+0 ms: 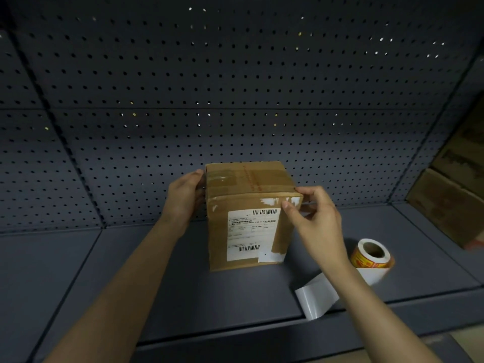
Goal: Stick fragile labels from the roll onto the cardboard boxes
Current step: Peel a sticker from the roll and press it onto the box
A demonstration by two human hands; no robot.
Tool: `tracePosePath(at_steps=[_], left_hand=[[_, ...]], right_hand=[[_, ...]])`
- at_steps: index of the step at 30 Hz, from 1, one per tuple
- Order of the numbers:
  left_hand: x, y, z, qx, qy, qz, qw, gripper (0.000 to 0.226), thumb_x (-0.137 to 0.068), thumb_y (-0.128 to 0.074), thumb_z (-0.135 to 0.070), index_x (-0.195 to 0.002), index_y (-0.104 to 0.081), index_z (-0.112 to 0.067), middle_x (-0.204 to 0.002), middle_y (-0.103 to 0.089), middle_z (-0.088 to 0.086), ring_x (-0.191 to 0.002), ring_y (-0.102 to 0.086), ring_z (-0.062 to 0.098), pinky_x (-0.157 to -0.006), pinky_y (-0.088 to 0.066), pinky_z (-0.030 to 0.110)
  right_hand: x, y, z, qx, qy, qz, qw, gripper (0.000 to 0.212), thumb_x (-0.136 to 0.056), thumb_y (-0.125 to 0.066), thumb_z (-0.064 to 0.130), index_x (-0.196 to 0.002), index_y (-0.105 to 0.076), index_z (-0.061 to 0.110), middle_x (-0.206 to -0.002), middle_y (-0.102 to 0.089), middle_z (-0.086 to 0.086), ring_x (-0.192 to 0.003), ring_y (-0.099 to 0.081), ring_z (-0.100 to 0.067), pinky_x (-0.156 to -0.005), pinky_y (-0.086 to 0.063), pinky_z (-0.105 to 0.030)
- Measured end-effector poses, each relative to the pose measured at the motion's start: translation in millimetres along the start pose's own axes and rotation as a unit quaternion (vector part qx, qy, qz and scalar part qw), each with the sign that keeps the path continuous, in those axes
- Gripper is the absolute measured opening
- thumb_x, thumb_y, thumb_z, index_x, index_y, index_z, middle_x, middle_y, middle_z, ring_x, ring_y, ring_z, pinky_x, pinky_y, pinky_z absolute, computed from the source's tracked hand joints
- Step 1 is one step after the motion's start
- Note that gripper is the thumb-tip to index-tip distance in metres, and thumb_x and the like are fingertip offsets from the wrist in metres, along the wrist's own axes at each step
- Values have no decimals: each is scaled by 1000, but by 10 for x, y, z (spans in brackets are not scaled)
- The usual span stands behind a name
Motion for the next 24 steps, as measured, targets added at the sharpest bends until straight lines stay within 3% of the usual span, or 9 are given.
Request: tracePosePath(at_steps=[1, 3, 5, 8, 12, 15, 19, 21, 24], left_hand=[[11, 45, -20, -13, -14, -5, 1000, 30, -100, -49, -29, -95, -73, -12, -76, -71, 0, -62, -61, 12, -63, -51, 30], [32, 167, -59, -43, -43, -30, 998, 30, -96, -54, -36, -102, -72, -13, -95, -70, 3, -82, -63, 20, -81, -54, 42], [127, 253, -174, -58, -86, -58, 993, 23, -97, -56, -30, -107, -72, -16, -100, -70, -5, -95, -63, 15, -91, -52, 43], [348, 263, -518, -110, -193, -80, 972, 20, -99, -54, -18, -108, -71, -11, -90, -65, -15, -82, -59, -8, -82, -51, 20], [545, 155, -892, -137, -275, -76, 949, 18, -98, -55, -15, -100, -72, -11, -83, -65, -11, -78, -58, 2, -75, -49, 28], [651, -137, -1046, -132, -280, -31, 950, 18, -97, -55, -13, -95, -73, -16, -91, -71, -4, -88, -66, 16, -84, -56, 44], [823, -701, -1083, -130, -277, 54, 950, 21, -97, -55, -12, -91, -73, -22, -85, -72, 1, -82, -65, 36, -75, -55, 56], [923, -1022, -1026, -124, -271, 105, 949, 22, -96, -55, -10, -91, -73, -23, -85, -72, -5, -81, -67, 30, -76, -56, 56], [1105, -1561, -848, -139, -262, 197, 934, 18, -95, -57, -11, -95, -73, -20, -87, -72, -9, -86, -69, 13, -81, -58, 44]], right_hand=[[-4, -3, 6, -2, -3, 1, 1000, 26, -86, -74, 34, -106, -58, 34, -108, -65, 7, -97, -63, -9, -79, -55, -30], [-12, -1, 19, -3, -6, 0, 1000, 26, -85, -74, 33, -106, -58, 35, -108, -65, 8, -96, -63, -9, -80, -53, -29], [-14, 12, 37, -8, -9, 1, 1000, 25, -86, -73, 31, -106, -59, 36, -107, -65, 10, -95, -63, -7, -81, -52, -28], [-19, 52, 56, -4, -14, 5, 1000, 26, -88, -70, 30, -111, -60, 35, -105, -65, 10, -93, -63, -2, -80, -52, -21], [-54, 238, 45, -1, -29, -9, 1000, 24, -90, -70, 29, -113, -63, 30, -103, -66, 7, -91, -62, 5, -74, -46, -4], [-57, 425, 3, 16, -32, -25, 999, 19, -91, -68, 27, -110, -64, 27, -102, -68, 5, -94, -65, -6, -83, -51, -21], [37, 747, -196, 42, -54, -44, 997, 14, -93, -65, 26, -107, -66, 26, -103, -70, 4, -97, -65, -11, -90, -52, -32], [109, 940, -343, 63, -74, -54, 994, 13, -94, -64, 25, -107, -67, 24, -104, -69, 3, -97, -65, -9, -88, -52, -29], [237, 1203, -627, 90, -113, -59, 988, 12, -95, -61, 19, -106, -66, 22, -106, -69, -1, -95, -65, -9, -84, -50, -23]])
Point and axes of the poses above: each hand's wrist, its own x-axis away from the middle knuckle, its own y-axis out of the back of the hand, z = x × y, the point moved 10 cm from there along -x, towards the middle knuckle
